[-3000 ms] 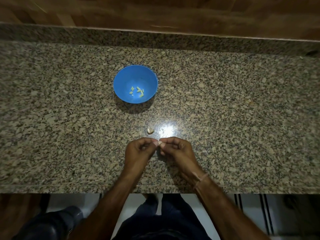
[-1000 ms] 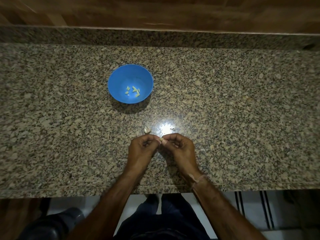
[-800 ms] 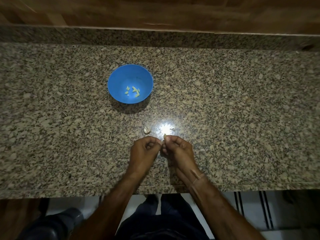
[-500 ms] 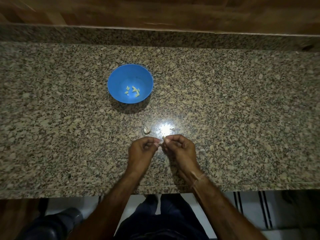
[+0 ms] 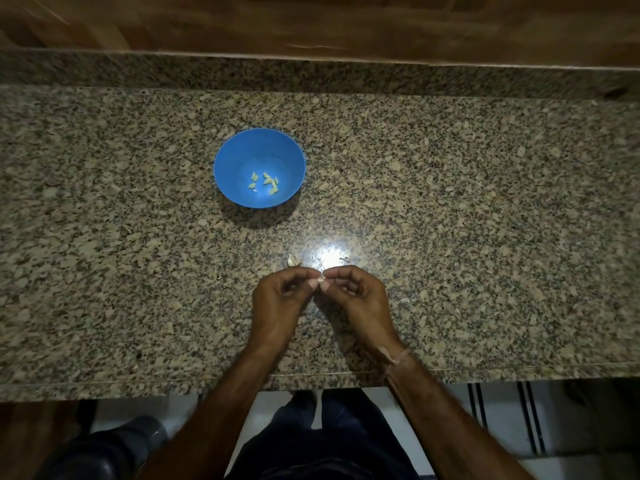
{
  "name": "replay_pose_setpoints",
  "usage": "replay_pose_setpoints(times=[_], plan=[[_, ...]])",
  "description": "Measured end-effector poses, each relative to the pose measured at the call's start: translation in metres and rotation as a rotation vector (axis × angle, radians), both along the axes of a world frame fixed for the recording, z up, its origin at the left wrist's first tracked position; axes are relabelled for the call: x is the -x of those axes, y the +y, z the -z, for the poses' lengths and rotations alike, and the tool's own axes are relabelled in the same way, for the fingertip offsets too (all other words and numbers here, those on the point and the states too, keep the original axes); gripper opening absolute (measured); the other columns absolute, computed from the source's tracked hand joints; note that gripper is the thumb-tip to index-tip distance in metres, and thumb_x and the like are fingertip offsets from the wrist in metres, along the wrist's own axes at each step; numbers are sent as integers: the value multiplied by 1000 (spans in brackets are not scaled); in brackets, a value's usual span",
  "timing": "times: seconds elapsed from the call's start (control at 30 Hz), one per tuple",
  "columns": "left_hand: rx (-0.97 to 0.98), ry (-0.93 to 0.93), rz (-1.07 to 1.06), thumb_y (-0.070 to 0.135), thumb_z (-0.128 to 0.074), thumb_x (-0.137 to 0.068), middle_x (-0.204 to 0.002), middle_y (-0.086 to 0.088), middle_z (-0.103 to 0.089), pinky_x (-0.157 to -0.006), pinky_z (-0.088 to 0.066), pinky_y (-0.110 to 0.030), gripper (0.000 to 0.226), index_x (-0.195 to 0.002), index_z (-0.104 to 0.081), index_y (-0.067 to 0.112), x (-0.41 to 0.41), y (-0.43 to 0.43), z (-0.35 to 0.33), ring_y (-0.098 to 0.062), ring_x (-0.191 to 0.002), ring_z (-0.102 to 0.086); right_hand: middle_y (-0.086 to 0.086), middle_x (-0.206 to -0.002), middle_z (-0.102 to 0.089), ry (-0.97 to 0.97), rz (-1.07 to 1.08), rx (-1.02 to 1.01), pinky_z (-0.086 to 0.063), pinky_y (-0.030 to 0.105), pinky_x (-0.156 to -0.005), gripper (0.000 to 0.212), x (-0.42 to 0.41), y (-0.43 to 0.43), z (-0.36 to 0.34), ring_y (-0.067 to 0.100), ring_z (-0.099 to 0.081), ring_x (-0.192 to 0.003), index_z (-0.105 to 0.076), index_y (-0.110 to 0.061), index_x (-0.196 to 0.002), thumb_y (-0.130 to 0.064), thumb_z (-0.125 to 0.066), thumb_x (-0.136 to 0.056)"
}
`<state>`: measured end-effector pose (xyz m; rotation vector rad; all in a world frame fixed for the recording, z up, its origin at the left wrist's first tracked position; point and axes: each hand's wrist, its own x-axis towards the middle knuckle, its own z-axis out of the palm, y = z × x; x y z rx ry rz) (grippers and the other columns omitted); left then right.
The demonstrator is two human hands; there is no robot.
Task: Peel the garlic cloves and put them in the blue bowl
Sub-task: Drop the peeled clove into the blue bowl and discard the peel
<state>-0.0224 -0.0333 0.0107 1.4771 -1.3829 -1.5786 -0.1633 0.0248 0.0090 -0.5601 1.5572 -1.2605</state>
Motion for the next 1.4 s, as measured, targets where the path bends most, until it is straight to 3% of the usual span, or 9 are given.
replay_pose_setpoints(times=[0.17, 0.33, 0.6, 0.73, 0.97, 1.1, 1.17, 1.3, 1.4], plan=[[-42, 59, -22, 6, -74, -94, -91, -3, -79, -80, -61, -42, 17, -102, -79, 19, -3, -1, 1, -29, -91, -74, 25, -98, -77, -69, -24, -29, -62, 54, -92, 12, -1, -3, 3, 42, -75, -95, -77, 1, -104, -4, -77, -93], [-129, 153, -77, 2, -75, -92, -92, -12, -76, -79, -59, -43, 21, -109, -74, 15, -1, -2, 0, -25, -86, -71, 38, -104, -70, -261, 86, -88, -59, 43, -85, 12, -7, -5, -3, 35, -69, -89, -73, 8, -104, 3, -74, -93], [-220, 243, -163, -6, -70, -91, -87, -14, -75, -73, -48, -40, 27, -106, -59, 13, 4, -6, -1, -24, -75, -61, 26, -96, -72, -367, 128, -111, -53, 54, -95, 11, -11, -8, 1, 37, -65, -91, -76, -3, -96, 6, -73, -91], [-252, 261, -180, -7, -67, -92, -88, -12, -74, -65, -49, -32, 28, -105, -55, 14, 9, -6, 0, -16, -70, -62, 18, -92, -74, -468, 134, -128, -54, 44, -88, 15, -12, -8, 5, 30, -65, -88, -78, -10, -93, 4, -72, -92], [-285, 225, -153, -4, -68, -92, -86, -13, -71, -61, -50, -28, 25, -101, -55, 16, 15, 0, 5, -15, -69, -63, 14, -109, -73, -733, 209, -176, -56, 29, -83, 21, -8, -9, 11, 19, -70, -92, -70, -7, -110, -6, -72, -89], [-185, 53, -77, 1, -66, -92, -78, -4, -72, -64, -48, -30, 17, -89, -72, 16, 11, 9, 16, -10, -66, -61, 9, -95, -75, -599, 214, -201, -55, 30, -83, 10, 0, -12, 10, 16, -69, -82, -73, -8, -101, -1, -69, -96], [-142, -8, -85, 12, -68, -95, -81, -3, -76, -69, -53, -35, 14, -90, -78, 20, 8, 9, 19, -15, -72, -67, 14, -93, -74, -465, 176, -174, -56, 32, -80, 8, 2, -10, 8, 21, -68, -82, -73, -3, -101, 0, -71, -95], [-137, 38, -82, 34, -73, -97, -84, -8, -78, -76, -59, -39, 19, -92, -80, 17, 8, 5, 12, -27, -82, -74, 22, -96, -71, -296, 114, -50, -58, 42, -89, 10, 0, -2, 9, 30, -67, -91, -70, 7, -103, 2, -72, -94], [-152, 76, -68, 25, -74, -96, -81, -9, -78, -69, -58, -34, 15, -93, -80, 12, 9, 3, 9, -20, -73, -72, 24, -95, -73, -166, 26, 28, -59, 48, -88, 6, 0, 0, 9, 32, -69, -90, -72, 5, -99, 0, -73, -95]])
